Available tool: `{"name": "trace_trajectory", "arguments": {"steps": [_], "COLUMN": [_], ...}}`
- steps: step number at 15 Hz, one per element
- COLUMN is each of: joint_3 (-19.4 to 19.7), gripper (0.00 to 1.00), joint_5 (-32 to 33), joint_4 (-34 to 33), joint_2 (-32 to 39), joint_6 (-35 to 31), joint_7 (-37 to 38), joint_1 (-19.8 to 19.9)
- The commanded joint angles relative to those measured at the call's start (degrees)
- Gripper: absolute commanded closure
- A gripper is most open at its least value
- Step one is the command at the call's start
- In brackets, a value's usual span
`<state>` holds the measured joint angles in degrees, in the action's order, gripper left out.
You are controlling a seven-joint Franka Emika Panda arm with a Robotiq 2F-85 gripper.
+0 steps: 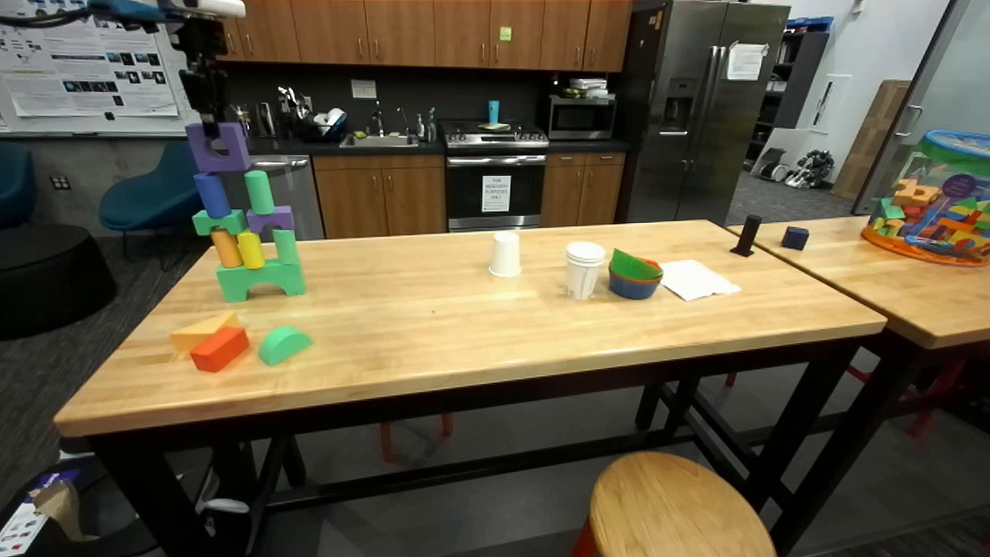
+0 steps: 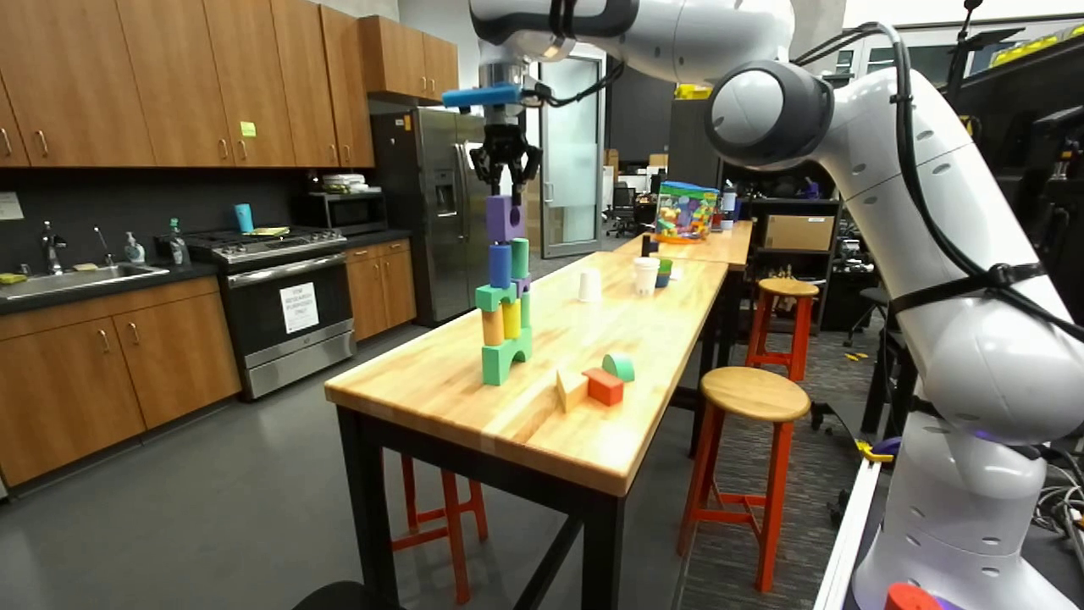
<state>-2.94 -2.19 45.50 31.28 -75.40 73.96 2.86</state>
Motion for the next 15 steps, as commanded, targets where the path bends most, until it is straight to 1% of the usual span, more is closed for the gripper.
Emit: {"name": "trace_trajectory", "arguments": {"steps": [1,15], "joint_3": [-0.4,-0.3], "gripper": [0.85,0.85], "joint_5": [-0.6,-0.8], "joint_4": [-2.5,-2.6], "joint_2": [0.9,1.0], "joint_6": [1.5,1.8], "joint_7": [-1.4,-0.7], "joint_1": [0.4,0.3]}}
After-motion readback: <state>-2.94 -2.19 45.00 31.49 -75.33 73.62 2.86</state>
